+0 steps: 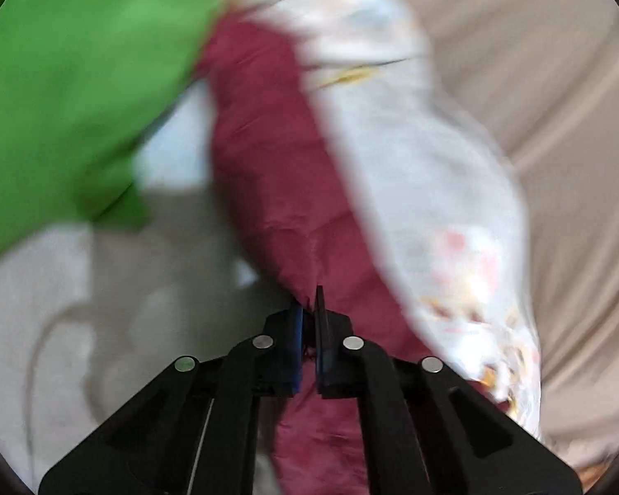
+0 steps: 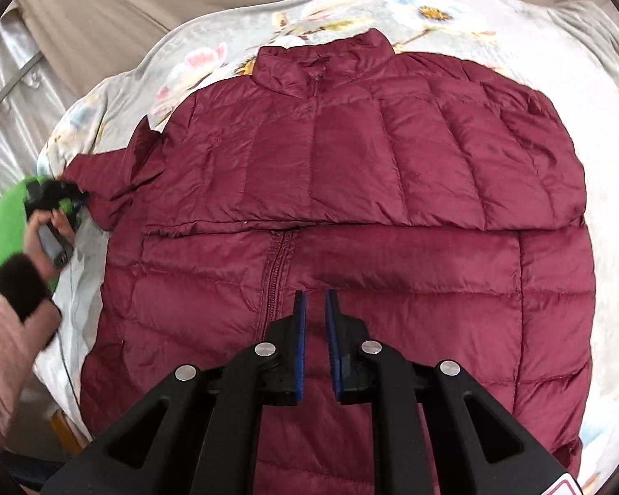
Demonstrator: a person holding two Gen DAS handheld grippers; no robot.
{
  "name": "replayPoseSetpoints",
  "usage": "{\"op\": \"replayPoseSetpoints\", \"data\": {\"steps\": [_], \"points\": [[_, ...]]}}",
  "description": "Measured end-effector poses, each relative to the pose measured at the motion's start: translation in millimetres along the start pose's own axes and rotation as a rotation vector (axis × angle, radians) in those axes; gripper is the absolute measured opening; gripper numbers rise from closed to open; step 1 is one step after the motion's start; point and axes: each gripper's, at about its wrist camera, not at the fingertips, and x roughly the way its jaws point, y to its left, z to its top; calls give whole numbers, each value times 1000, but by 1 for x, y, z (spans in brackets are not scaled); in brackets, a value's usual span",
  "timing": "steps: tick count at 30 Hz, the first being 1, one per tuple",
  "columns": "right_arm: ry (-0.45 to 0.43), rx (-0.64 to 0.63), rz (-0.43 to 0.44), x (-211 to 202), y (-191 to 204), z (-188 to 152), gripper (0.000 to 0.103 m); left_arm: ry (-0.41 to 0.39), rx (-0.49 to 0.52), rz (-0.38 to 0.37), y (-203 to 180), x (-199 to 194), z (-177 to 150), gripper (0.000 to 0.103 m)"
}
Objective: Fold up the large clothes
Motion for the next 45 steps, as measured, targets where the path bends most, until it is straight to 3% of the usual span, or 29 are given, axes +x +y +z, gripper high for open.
{"op": "replayPoseSetpoints", "data": {"steps": [4, 7, 9, 10, 12, 14, 15, 17, 19, 21, 25, 29, 34, 42, 43, 44, 45], "points": [[-10, 36, 21, -4, -8, 0, 13, -89, 361, -110, -130, -55, -29, 2], [-25, 53, 32, -9, -14, -1, 13, -77, 605, -264, -224, -95, -92, 2], [-32, 64, 34, -14, -19, -4, 15, 0, 755, -339, -272, -103, -159, 2], [-38, 75, 25, -17, -25, -8, 17, 75, 835, -350, -289, -97, -204, 3], [-42, 96, 10, -21, -34, -16, 22, 215, 936, -317, -298, -75, -271, 7], [-40, 126, -27, -28, -53, -26, 22, 374, 1018, -221, -283, -43, -342, 9], [-43, 133, -41, -32, -59, -29, 22, 397, 1027, -177, -271, -38, -359, 9], [-68, 139, -84, -46, -75, -34, 24, 408, 979, -163, -244, -45, -372, 14], [-104, 116, -123, -58, -84, -30, 31, 422, 892, -196, -224, -57, -359, 29], [-135, 88, -127, -64, -84, -19, 35, 410, 769, -207, -200, -70, -333, 39], [-177, -5, -81, -58, -60, 20, 45, 361, 596, -153, -159, -72, -276, 49], [-181, -141, -5, -32, -9, 66, 52, 347, 342, -91, -114, -46, -219, 49], [-141, -293, -17, 23, 46, 100, 53, 354, 188, -83, -88, -23, -191, 49], [-69, -314, -95, 83, 63, 131, 53, 412, 130, -144, -93, -13, -185, 49], [-59, -306, -99, 87, 63, 132, 51, 415, 147, -164, -95, -20, -188, 50], [-46, -288, -88, 91, 59, 133, 38, 418, 168, -172, -98, -25, -193, 51], [-32, -265, -68, 92, 55, 135, 15, 422, 193, -174, -100, -28, -198, 58]]}}
